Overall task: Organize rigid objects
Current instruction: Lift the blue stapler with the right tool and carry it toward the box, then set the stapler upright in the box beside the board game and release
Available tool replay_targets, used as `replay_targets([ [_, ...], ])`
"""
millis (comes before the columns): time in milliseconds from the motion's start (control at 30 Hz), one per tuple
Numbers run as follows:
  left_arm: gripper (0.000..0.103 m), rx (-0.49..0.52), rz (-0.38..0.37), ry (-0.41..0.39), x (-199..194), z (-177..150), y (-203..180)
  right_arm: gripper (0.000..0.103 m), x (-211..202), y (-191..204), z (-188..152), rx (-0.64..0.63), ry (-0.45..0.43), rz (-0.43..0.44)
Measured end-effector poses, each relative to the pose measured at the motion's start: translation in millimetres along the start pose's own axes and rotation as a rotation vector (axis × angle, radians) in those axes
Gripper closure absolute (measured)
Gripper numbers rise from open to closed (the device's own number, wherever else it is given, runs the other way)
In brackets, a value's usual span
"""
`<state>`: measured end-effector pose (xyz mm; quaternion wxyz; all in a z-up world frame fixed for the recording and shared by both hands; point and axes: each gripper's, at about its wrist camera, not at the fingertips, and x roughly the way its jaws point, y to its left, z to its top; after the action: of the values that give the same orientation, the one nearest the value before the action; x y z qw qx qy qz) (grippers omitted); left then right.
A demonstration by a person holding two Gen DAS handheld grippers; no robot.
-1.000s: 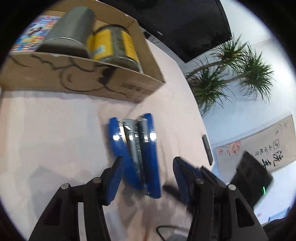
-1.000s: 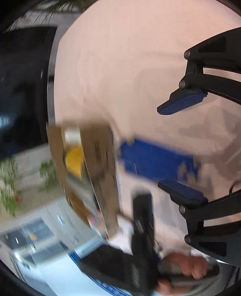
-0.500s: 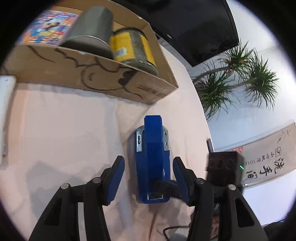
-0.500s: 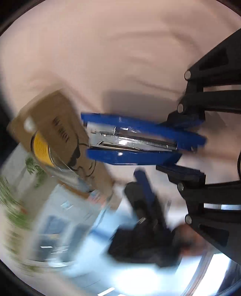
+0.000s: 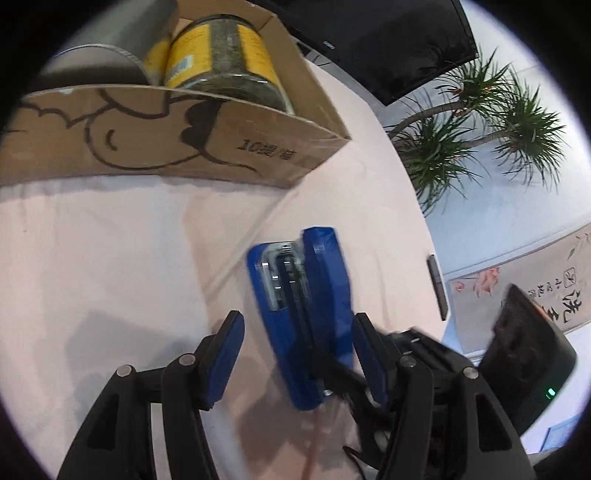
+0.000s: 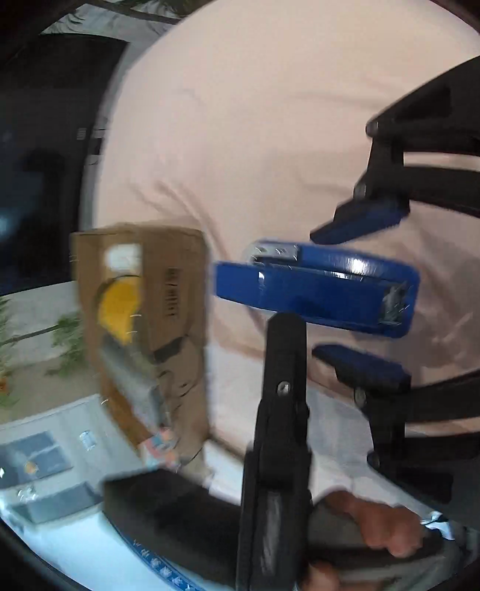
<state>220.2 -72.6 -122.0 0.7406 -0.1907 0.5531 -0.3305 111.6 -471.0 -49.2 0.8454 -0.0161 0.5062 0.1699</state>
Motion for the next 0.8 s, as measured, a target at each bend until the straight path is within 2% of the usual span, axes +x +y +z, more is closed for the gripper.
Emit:
replay_targets([
  [33, 0.044, -0.004, 0.004, -0.002, -3, -1, 3, 0.075, 7, -2, 0, 0.020, 0.019, -0.007],
  [100, 0.044, -0.014, 0.013, -0.004, -10, -5, 11, 0.076, 7, -1, 0, 0.035, 0.016, 0.002],
  [200, 0.041, -0.039, 0.003, 0.005, -16, -11, 20, 0.077, 6, -10, -1, 0.145, 0.052, 0.154],
  [267, 0.041, -0.055, -0.024, -0.001, -24, -16, 28, 0.078, 9, -21, -4, 0.258, 0.099, 0.294],
  [367, 0.050, -0.071, -0.066, -0.024, -38, -25, 37, 0.078, 11, -15, -10, 0.333, 0.135, 0.396],
  [400, 0.061, -0.075, -0.085, -0.024, -42, -25, 38, 0.078, 15, -11, -10, 0.341, 0.145, 0.418],
  [533, 0.065, -0.070, -0.060, -0.072, -72, -25, 45, 0.078, 33, 26, 3, 0.300, 0.171, 0.447],
  [633, 0.071, -0.049, -0.060, -0.141, -105, -11, 47, 0.078, 27, 49, 23, 0.263, 0.128, 0.465],
  [800, 0.071, 0.018, -0.043, -0.250, -160, 49, 41, 0.078, -1, 92, 88, 0.141, 0.000, 0.454],
])
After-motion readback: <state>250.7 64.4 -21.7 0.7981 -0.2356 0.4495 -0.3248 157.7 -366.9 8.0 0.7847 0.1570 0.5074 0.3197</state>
